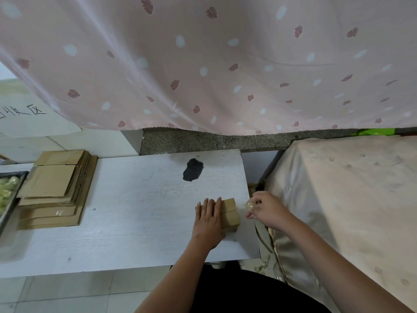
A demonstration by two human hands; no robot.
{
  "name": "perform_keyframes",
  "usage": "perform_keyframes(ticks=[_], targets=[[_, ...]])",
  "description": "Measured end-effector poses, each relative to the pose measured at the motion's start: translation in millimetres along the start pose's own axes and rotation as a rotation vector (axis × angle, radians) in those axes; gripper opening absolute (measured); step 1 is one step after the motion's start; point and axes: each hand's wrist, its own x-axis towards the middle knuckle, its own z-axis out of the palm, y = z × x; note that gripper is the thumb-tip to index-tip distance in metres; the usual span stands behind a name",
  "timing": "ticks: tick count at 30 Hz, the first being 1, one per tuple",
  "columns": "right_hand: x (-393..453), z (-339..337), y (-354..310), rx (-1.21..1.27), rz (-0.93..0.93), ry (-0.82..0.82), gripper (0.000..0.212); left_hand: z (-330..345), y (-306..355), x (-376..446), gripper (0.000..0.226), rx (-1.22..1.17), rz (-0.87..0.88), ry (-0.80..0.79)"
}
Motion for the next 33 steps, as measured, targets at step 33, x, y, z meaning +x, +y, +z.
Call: perform_keyframes(ticks=[33], targets=[[5, 4, -13, -0.163, -0.216, 0.147, 0.045, -4, -27, -6, 0.087, -0.444, -0.025, 0.137]])
